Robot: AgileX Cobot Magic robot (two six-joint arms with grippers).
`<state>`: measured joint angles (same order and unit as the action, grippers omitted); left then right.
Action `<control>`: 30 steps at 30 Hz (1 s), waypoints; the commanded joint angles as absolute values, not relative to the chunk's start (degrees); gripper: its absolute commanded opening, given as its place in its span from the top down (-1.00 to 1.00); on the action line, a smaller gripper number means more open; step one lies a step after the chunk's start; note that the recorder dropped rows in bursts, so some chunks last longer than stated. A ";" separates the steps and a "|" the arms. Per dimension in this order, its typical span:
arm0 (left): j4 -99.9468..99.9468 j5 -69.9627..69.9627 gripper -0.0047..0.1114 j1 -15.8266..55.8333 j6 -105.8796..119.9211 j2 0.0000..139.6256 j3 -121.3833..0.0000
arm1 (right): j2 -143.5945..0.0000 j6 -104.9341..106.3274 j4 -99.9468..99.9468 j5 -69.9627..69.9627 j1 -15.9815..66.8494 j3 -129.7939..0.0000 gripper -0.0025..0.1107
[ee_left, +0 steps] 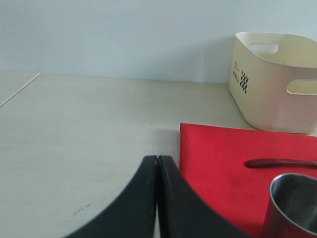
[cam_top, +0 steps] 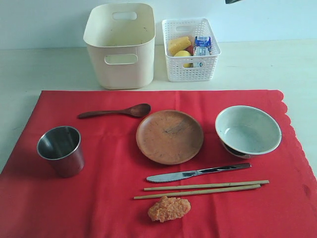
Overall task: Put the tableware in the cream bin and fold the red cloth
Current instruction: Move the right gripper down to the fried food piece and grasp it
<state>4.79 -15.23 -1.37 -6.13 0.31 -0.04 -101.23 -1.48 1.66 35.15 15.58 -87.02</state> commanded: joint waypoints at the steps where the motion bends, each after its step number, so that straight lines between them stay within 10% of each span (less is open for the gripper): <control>1: 4.51 -15.18 0.88 -1.02 -6.19 0.00 0.00 | -94.90 2.65 6.65 35.32 15.37 -79.47 0.96; 26: 4.51 -15.18 0.88 -1.02 -6.19 0.00 0.00 | -87.44 21.83 23.35 35.82 52.05 -51.21 0.95; 30: 4.51 -15.18 0.88 -1.02 -6.19 0.00 0.00 | -88.20 20.08 20.73 34.91 55.80 -49.51 0.69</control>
<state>4.79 -15.23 -1.37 -6.13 0.31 -0.04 -87.88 21.29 22.77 36.07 54.25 -50.07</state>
